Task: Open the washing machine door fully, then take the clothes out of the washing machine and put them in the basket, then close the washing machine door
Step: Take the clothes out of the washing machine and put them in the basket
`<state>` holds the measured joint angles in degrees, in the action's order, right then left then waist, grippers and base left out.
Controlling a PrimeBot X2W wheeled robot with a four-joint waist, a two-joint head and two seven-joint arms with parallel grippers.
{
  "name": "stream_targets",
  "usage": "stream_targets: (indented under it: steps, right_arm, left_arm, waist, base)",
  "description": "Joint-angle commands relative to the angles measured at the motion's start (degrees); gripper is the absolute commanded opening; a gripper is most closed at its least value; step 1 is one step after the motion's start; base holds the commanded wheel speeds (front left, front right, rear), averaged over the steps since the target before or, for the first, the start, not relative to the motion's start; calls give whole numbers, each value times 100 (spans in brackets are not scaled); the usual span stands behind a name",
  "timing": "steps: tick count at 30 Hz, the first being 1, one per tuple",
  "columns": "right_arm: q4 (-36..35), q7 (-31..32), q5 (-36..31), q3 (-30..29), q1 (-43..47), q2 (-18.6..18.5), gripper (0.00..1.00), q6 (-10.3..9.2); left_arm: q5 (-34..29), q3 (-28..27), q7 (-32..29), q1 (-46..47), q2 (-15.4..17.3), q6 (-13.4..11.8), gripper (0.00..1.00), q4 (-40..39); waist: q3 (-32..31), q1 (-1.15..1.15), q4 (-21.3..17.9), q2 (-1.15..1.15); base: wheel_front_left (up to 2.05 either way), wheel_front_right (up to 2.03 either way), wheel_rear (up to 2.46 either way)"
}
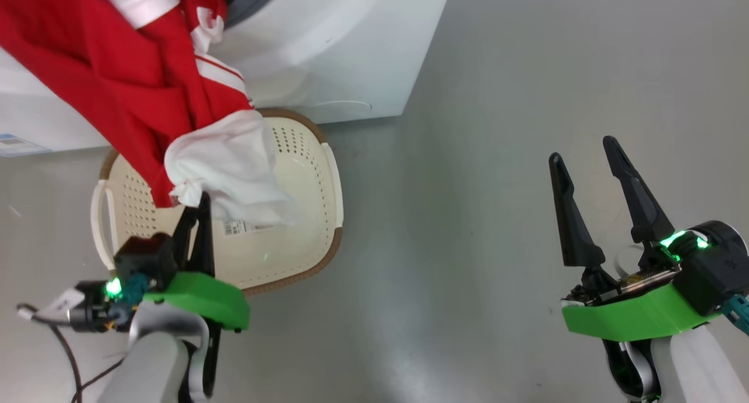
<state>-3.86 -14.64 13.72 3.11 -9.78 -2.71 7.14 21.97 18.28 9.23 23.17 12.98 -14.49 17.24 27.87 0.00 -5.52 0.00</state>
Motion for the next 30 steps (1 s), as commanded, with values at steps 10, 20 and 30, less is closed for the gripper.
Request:
stream_targets:
  steps: [10,20,30]
  right_arm:
    - [-160,-36,54,241,-242,-17,100,35]
    - [-130,-36,110,276,-379,-17,100,35]
    - [-117,-36,173,353,-495,-17,100,35]
  left_arm:
    - [207,-170,391,996,-198,388,0,1973]
    - [202,-214,544,1740,-250,601,0,3660]
    - [200,-251,573,2146,-275,711,0,4747]
  waist:
    - [466,0,-207,0]
    - [828,0,-352,0]
    - [1045,0,-476,0]
  base:
    - [0,0,0]
    - [0,0,0]
    - [0,0,0]
